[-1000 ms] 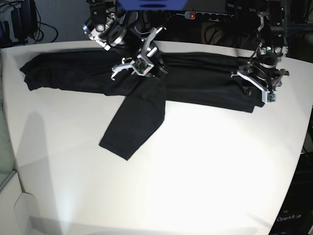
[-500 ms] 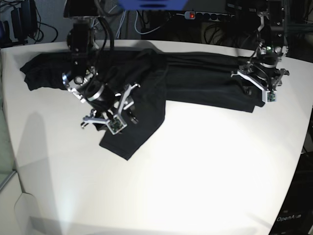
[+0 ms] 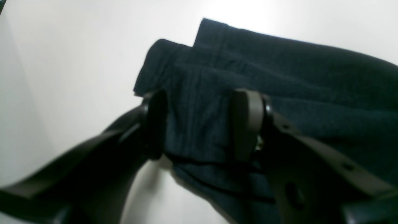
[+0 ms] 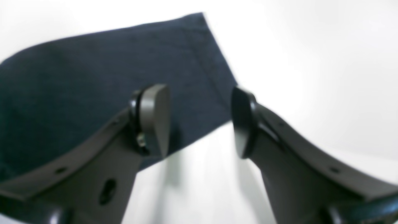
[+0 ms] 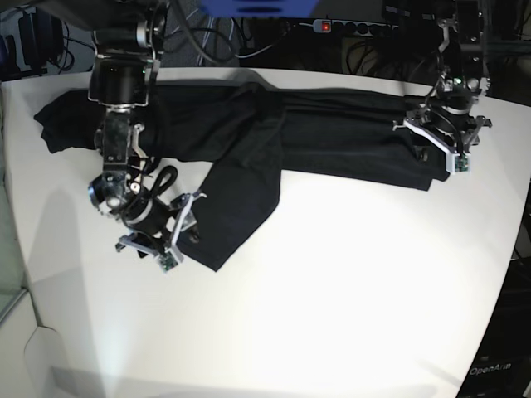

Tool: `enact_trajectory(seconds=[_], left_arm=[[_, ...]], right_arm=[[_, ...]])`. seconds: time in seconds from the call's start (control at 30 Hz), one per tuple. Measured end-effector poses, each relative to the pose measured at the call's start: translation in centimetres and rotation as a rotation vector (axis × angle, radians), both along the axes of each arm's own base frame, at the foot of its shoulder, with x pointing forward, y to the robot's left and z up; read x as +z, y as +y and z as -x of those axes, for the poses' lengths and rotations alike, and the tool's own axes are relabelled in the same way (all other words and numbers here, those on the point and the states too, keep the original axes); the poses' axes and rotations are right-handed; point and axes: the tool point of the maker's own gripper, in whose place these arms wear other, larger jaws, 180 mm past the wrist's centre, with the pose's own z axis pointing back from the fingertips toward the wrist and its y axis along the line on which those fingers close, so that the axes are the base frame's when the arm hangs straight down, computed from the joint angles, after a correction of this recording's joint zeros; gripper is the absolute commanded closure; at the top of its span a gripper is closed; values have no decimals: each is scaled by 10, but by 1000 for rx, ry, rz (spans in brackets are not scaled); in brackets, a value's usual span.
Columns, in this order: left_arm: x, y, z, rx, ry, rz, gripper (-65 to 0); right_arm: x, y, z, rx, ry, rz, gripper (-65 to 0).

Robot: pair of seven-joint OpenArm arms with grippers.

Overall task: Fold the T-shirt properly
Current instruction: 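Release the sleeve and move the right gripper to the sleeve cuff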

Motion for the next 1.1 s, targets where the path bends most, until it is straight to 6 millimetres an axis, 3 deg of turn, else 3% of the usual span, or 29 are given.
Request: enact_trajectory(seconds=[0.27,0.43,0.67,1.1], left_arm=[[0,0,-1,0,-2,0,-323],[1,0,-1,0,-3,1,-323],[1,1,-1,8,-5,-1,-323],[1,1,-1,8,-4,-1,-323]], right_arm=[[-6,-21,-26,-11,17,-18,-327],[-26,-17,-21,-6,52,-67,-326],[-24,-28,-27,-58,41,-107,-327],[-33,-22,-14,-62,39,-146,-327]])
